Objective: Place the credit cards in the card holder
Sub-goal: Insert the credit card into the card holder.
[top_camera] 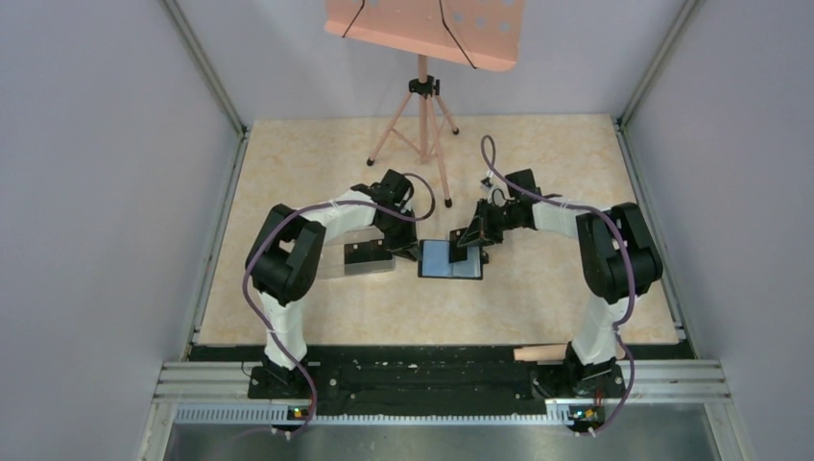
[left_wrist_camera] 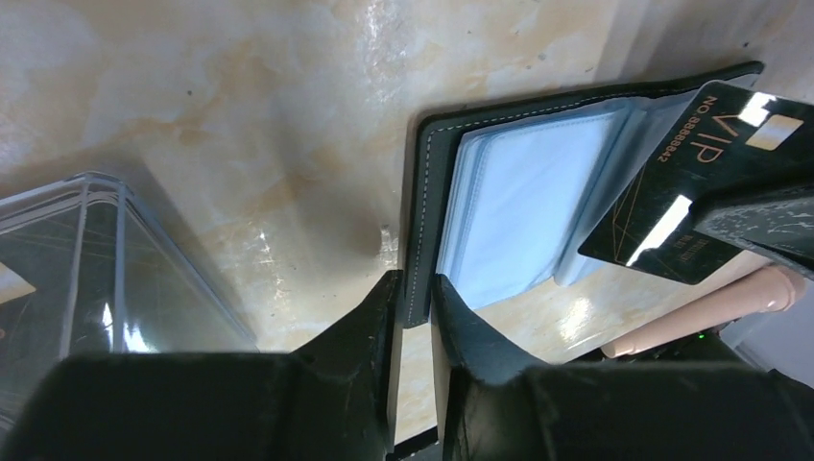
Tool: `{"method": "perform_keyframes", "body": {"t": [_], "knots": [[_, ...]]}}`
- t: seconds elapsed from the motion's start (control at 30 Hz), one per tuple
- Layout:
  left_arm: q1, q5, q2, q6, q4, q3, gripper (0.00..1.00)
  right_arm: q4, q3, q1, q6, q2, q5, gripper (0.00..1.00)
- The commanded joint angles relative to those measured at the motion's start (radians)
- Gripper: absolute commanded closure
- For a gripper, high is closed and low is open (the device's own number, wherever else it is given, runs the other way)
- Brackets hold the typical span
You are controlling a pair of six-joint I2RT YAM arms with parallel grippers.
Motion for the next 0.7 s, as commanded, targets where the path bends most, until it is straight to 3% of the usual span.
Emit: {"method": "perform_keyframes", "body": {"t": [0.0,0.37,0.67], "knots": [[-0.003,-0.027,0.025,0.018,-0.050,0.049,0.79,-0.023,0.043,-0.001,-0.055,0.022,0.023,1.00],[-0.007,-0.007,0.070,0.035,-0.082,0.090,1.00,0.063,0.020,-0.002,0.040,0.071,-0.021,1.00],[-0.021,0.009,0.094,0.041,-0.090,0.106,1.00,0.093,0.016,-0.001,0.107,0.114,-0.058,1.00]]}}
